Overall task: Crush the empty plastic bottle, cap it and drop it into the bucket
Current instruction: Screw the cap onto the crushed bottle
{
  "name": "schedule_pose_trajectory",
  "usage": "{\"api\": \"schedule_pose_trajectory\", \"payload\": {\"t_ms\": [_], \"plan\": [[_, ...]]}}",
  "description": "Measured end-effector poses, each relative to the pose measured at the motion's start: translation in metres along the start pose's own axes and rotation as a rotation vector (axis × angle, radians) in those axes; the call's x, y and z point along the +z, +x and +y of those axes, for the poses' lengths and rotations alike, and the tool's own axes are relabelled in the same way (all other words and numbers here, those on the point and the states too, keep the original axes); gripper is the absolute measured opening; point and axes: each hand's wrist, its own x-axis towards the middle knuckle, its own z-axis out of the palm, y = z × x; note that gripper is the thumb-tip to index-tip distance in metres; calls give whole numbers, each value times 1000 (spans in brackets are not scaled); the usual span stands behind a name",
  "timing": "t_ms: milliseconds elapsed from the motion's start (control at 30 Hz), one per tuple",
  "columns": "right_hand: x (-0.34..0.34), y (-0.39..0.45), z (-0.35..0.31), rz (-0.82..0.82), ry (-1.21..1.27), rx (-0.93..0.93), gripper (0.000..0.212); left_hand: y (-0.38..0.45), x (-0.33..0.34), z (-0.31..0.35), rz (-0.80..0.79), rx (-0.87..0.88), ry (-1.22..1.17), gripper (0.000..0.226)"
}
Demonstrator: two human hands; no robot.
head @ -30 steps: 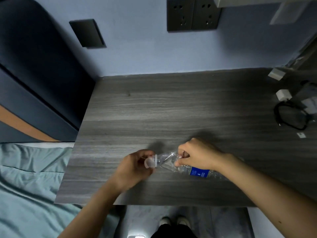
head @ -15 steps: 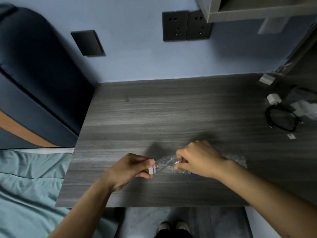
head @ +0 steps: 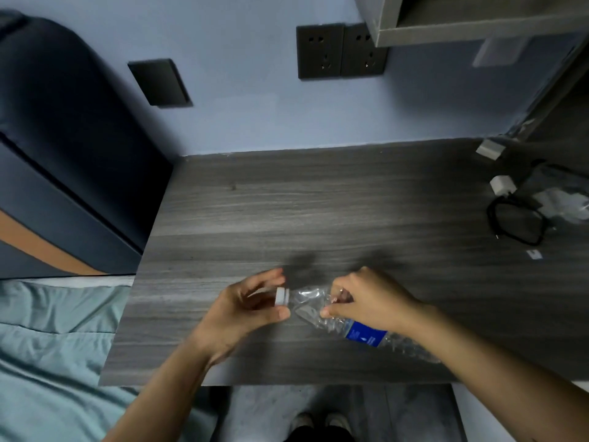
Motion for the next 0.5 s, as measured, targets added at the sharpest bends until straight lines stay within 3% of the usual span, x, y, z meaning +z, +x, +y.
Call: {"api": "schedule_pose_trajectory", "payload": {"t_ms": [100,233,500], "plan": [[0,-1,-2,20,-7,-14,31,-1,-3,4,-44,-49,68,17],[1,-5,-4,1,35,-6,31,-3,-2,8,-56,66,163,11],[-6,-8,0,-91,159,2,31,-12,1,1,-30,233,230,37]]}}
